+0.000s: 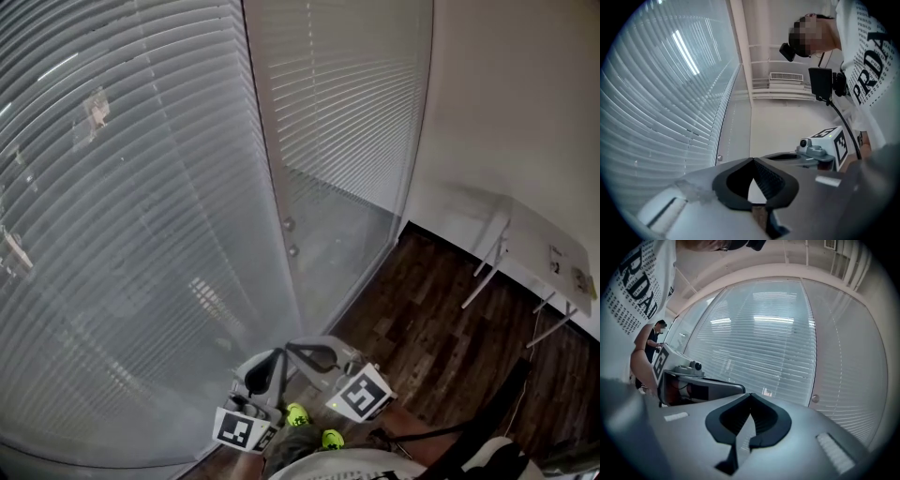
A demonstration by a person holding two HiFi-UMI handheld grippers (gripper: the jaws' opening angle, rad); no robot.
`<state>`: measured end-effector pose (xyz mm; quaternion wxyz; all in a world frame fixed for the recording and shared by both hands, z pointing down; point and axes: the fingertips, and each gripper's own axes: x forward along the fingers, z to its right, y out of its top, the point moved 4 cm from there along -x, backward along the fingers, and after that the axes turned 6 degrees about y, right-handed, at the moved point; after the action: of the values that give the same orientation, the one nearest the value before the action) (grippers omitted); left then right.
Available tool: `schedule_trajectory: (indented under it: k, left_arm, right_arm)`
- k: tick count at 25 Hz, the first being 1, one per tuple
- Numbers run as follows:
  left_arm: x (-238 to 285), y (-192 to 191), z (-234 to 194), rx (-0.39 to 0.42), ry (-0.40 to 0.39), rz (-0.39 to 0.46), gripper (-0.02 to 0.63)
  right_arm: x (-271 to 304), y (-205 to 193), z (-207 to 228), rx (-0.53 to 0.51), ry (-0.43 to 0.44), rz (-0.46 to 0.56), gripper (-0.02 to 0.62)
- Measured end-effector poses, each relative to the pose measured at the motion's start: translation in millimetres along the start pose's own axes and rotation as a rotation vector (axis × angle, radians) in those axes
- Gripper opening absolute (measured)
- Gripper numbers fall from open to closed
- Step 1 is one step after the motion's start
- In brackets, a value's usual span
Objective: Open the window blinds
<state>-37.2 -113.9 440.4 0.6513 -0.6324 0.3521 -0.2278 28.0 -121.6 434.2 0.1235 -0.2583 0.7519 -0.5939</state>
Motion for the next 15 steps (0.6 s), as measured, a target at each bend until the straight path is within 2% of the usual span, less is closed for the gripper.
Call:
schedule_trajectory:
  k: [10,15]
  left_arm:
    - [56,4,-80,-0.002,-0.031,0.013,-0.011]
    - [78,0,-107,0.009,-0.065,0.051,-0.011]
  right_arm:
    - [69,1,67,-0.049,-0.053,-0.026,0.007]
    - [93,-10,98,-0.100,-0.121,-0.062,0.026]
